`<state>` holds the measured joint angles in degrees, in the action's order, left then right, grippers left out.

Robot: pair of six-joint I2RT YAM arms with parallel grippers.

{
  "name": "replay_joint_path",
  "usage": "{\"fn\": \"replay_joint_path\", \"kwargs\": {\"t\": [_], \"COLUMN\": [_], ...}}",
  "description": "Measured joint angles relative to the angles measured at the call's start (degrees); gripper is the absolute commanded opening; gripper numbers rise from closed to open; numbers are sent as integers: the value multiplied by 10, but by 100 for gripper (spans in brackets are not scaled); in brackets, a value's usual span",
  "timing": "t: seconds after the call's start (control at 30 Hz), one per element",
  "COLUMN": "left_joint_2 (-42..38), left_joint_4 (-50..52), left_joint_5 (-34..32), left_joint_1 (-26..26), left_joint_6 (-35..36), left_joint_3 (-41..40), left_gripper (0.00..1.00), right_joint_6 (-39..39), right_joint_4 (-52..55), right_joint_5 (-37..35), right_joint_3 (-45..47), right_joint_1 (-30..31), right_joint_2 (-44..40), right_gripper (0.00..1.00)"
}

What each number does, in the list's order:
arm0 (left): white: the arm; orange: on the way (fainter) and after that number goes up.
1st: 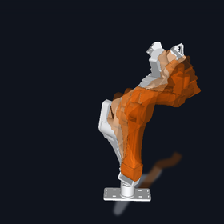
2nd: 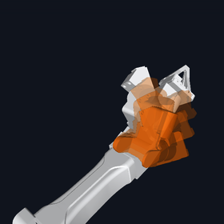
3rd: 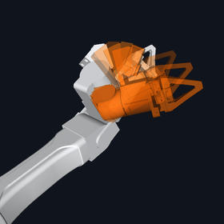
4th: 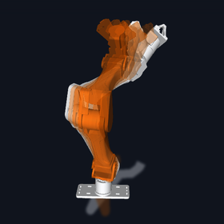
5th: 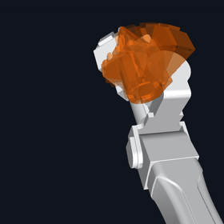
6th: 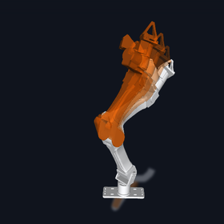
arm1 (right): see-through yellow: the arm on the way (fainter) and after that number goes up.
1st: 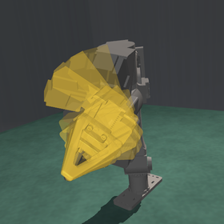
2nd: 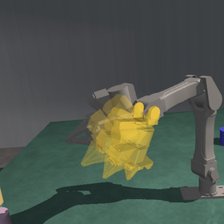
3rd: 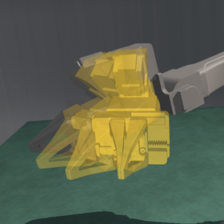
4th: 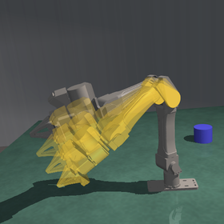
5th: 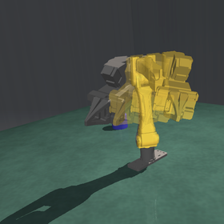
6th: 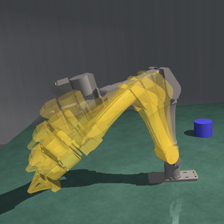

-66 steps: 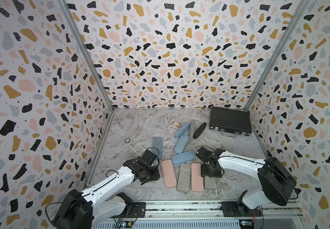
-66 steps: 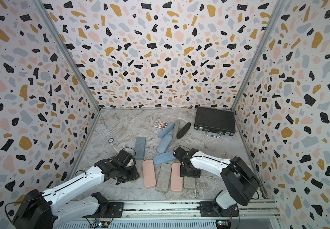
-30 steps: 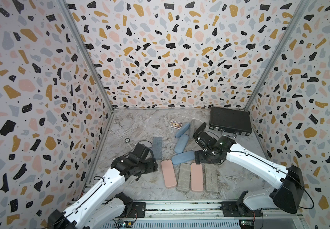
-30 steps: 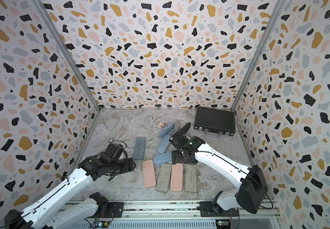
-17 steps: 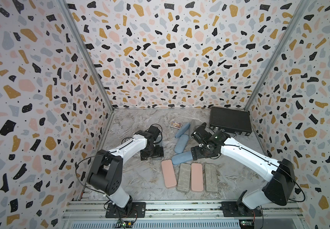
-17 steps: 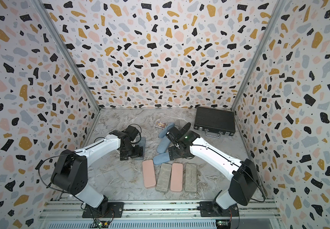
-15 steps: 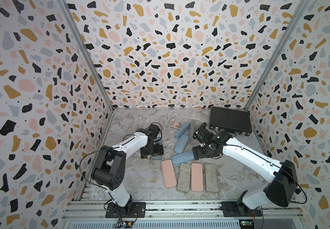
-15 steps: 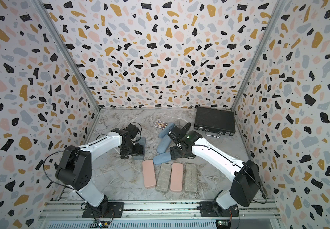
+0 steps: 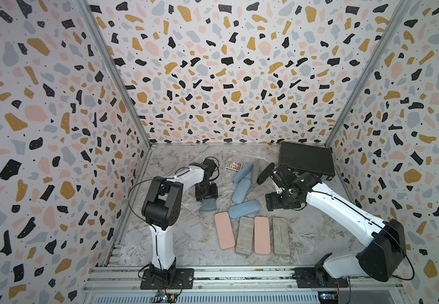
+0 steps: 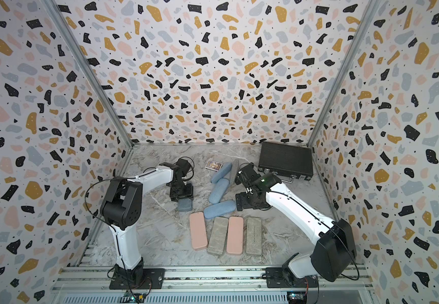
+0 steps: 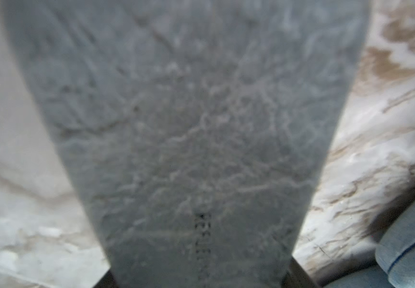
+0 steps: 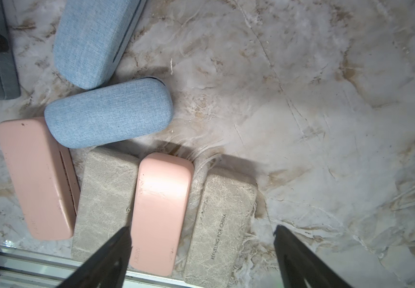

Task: Close the glasses case
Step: Move the glasses case to the center of the board.

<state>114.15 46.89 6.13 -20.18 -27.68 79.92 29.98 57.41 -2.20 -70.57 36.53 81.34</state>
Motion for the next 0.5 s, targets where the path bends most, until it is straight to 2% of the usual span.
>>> {"fn": "replay_joint_path", "kwargs": {"t": [0.33,0.5], "left_joint_2": [-5,-94], "left_joint_4": [20,28], "left_joint_5": [-17,-28], "left_joint_1": [30,40], "left_joint_6": [15,16], "left_joint_3": [4,-54], "left_gripper": [49,49], "right_joint_6": [-23,-30], "right_joint_4": [-14,-22], "right_joint_5": [48,59], "right_joint_3": [-16,-17], "right_joint_1": [-4,-4], "right_joint_2": [57,68], "right_gripper": [89,89]}}
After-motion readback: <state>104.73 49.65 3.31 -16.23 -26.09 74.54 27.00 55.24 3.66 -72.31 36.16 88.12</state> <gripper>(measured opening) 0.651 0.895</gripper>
